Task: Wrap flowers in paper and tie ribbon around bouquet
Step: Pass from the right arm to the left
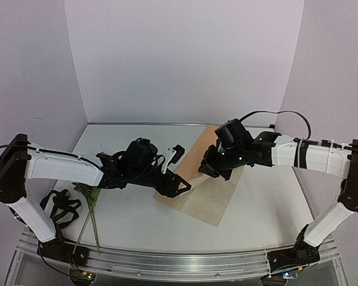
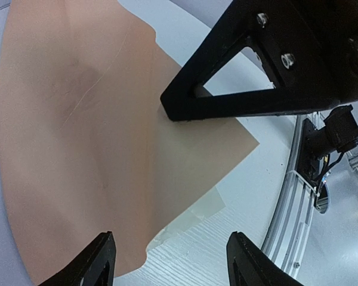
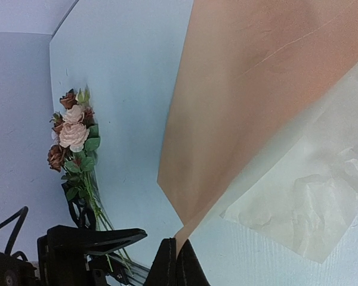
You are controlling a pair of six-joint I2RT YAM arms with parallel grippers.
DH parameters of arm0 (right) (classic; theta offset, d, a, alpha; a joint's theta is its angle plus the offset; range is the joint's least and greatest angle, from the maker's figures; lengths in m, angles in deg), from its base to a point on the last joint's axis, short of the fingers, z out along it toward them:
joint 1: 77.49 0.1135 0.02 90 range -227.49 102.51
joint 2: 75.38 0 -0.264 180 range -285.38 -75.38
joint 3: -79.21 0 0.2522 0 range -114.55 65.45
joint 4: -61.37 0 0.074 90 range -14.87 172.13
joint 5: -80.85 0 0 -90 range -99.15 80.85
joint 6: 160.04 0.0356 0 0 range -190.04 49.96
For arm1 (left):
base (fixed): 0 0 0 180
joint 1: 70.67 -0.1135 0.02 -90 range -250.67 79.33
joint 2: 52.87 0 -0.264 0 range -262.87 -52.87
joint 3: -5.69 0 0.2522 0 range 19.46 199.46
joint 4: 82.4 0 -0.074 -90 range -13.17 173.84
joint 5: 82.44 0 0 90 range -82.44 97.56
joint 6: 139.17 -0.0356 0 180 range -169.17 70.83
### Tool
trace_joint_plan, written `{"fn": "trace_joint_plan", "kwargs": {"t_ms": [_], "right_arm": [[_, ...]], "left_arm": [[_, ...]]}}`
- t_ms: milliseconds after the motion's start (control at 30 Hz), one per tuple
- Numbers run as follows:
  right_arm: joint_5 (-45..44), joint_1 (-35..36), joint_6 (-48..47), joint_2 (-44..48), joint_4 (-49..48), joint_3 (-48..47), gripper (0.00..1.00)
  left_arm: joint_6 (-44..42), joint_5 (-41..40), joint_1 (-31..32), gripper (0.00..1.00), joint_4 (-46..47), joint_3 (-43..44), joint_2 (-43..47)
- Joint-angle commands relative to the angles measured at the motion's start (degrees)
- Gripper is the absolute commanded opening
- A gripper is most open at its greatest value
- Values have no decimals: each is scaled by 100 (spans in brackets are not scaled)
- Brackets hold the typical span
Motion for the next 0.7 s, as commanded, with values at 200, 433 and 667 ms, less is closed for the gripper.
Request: {"fn": "trace_joint_plan", "kwargs": {"t_ms": [200, 433, 667], "right_arm": [[0, 50, 68, 89, 241, -209, 0], [-37, 47, 28, 46, 262, -280, 0], [-124, 45, 61, -48, 285, -398, 0]], "left_arm": [[-535, -323, -21, 60, 49, 1028, -800], [-551, -339, -6, 52, 160, 1136, -897], [-669, -392, 151, 66, 92, 991, -752]]}}
